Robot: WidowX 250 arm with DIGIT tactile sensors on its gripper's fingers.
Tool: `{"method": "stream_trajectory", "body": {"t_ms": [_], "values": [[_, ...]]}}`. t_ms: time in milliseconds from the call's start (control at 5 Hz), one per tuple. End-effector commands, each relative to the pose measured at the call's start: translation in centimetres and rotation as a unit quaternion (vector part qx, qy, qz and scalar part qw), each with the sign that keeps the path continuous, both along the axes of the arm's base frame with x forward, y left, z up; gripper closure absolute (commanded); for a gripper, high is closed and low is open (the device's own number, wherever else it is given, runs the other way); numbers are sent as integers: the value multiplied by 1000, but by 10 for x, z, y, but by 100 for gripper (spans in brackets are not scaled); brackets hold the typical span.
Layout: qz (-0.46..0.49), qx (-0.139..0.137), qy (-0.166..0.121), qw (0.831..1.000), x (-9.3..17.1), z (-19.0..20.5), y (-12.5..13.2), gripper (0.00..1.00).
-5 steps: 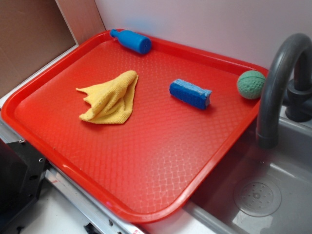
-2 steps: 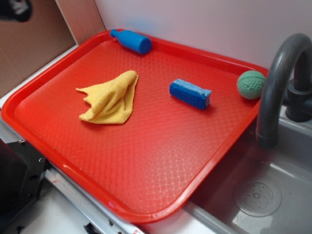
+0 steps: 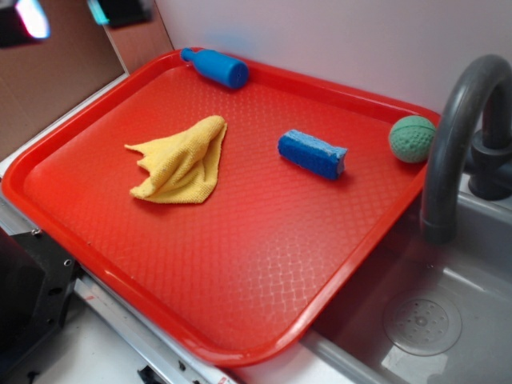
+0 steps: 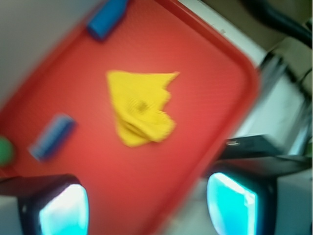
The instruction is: Grab the blue sponge.
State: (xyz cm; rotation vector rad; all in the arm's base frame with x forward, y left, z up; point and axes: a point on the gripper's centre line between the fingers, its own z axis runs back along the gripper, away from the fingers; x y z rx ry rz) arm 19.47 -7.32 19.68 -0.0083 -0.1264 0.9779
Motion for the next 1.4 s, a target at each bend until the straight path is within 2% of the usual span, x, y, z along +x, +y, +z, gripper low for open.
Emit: {"method": "stream_trajectory", "body": {"t_ms": [0, 200, 400, 800, 1000, 1200], "values": [[138, 49, -60, 987, 55, -25, -5, 0], [180, 25, -70, 981, 75, -45, -12, 0], [246, 13, -74, 966, 88, -62, -6, 0], [245, -32, -27, 969, 112, -102, -4, 0], [212, -94, -7, 973, 111, -122, -24, 0], [170, -133, 7, 976, 110, -133, -34, 0]]}}
